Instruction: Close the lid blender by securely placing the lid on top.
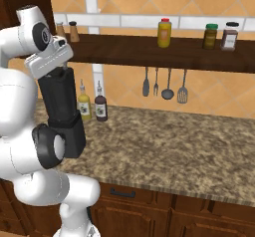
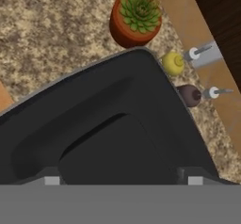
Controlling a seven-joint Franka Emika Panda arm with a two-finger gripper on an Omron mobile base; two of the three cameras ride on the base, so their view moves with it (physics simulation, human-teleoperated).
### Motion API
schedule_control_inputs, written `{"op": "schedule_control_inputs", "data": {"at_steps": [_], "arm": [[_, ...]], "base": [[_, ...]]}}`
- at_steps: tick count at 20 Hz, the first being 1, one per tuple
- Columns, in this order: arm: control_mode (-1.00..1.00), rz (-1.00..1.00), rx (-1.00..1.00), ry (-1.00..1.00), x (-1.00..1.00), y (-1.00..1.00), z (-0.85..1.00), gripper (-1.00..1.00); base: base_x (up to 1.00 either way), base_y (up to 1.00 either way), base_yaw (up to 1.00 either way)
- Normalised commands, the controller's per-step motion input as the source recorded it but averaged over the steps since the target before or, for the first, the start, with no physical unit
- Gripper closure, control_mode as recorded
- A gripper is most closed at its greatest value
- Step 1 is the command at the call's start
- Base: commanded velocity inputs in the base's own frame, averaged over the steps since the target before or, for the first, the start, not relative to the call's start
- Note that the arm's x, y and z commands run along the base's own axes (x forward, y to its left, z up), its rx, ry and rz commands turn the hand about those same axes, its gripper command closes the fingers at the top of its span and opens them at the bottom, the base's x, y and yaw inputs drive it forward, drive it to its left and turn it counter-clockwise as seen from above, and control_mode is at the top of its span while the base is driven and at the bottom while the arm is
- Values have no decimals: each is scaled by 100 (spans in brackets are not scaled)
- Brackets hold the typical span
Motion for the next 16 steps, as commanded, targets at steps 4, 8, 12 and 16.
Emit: {"op": "schedule_control_inputs", "data": {"at_steps": [4,8,12,16], "arm": [[-100,0,0,4,-4,0,-17,-100],[-100,0,0,0,-12,0,-5,-100],[-100,0,0,-1,-1,0,-14,-100],[-100,0,0,-11,-8,0,0,-100]], "base": [[0,0,0],[0,0,0],[0,0,0],[0,0,0]]}}
